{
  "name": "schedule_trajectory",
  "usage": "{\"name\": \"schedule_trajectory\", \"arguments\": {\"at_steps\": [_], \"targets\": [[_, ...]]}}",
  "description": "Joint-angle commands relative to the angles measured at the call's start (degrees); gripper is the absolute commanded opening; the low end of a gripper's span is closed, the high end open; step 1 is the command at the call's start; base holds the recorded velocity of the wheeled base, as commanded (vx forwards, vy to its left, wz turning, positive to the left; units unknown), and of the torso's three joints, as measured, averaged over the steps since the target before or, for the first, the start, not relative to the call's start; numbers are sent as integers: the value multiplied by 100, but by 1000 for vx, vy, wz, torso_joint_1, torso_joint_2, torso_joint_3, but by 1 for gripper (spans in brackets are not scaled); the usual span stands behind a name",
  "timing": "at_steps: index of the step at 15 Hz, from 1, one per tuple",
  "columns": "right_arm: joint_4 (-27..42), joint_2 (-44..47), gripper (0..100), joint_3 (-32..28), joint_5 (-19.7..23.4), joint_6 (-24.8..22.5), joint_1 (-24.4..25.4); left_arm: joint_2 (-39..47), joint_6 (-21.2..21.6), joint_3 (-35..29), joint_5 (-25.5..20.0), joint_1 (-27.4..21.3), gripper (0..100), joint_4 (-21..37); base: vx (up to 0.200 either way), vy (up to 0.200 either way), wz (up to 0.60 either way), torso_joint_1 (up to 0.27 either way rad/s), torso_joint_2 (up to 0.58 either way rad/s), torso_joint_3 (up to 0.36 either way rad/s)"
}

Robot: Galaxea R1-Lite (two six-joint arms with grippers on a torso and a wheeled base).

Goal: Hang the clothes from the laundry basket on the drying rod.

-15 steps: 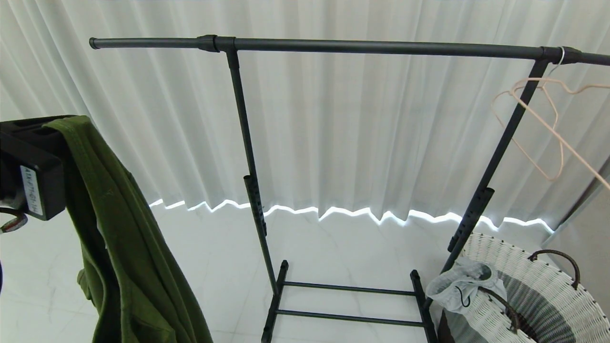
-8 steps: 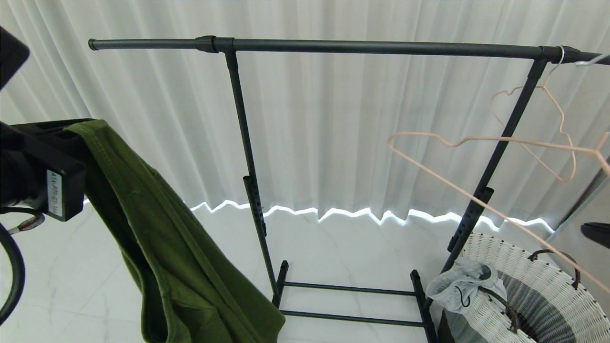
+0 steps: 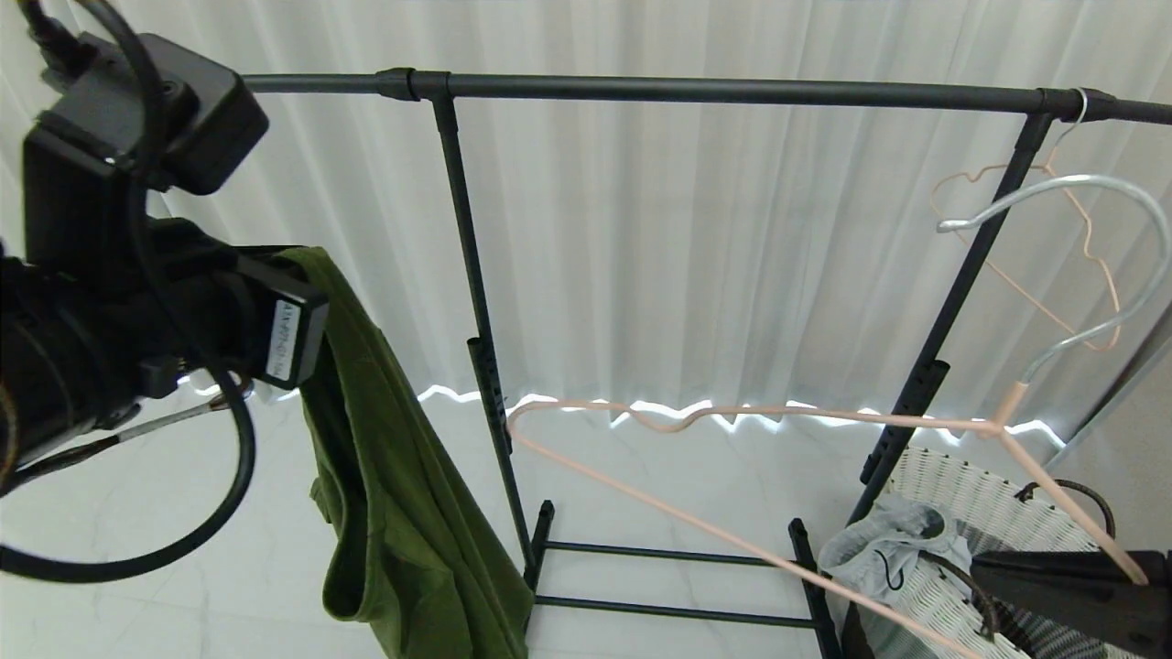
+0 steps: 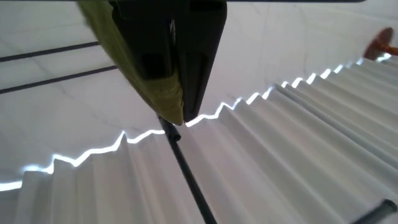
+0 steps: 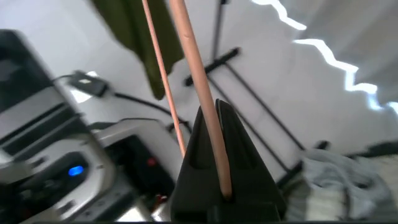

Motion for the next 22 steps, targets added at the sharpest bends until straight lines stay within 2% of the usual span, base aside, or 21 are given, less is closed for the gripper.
{"name": "schedule_trajectory", "arguments": {"at_steps": [1,2,5,6,8,10,12,15,17,22], "targets": [[0,133,0,-29,0,184,656,783,-476,-399,25,-5,0,-2,0,0,0,0,0,0],[0,177,0,-37,0,202,832,1021,-660,-575,95,-40,0,7,0,0,0,0,0,0],[-80,686,0,-310,-88,395,876,1363,-722,-1032,166,-66,0,7,0,0,0,0,0,0],[-132,906,0,-442,-246,527,876,1416,-748,-1102,148,-84,0,7,0,0,0,0,0,0],[-247,1266,0,-661,-703,720,876,1451,-1082,-1111,148,-277,0,7,0,0,0,0,0,0],[-326,1407,0,-820,-809,852,876,1460,-1223,-1102,157,-400,0,7,0,0,0,0,0,0],[-326,1469,0,-916,-888,931,859,1469,-1223,-1120,148,-400,0,7,0,0,0,0,0,0],[-326,1636,0,-1101,-1336,1230,850,1522,-1240,-1269,139,-444,0,7,0,0,0,0,0,0],[-326,1680,0,-1180,-1486,1353,841,1548,-1232,-1392,139,-453,0,7,0,0,0,0,0,0],[-660,1847,0,-1312,-1503,1397,823,1627,-1240,-1533,139,-602,0,7,0,0,0,0,0,0]]}}
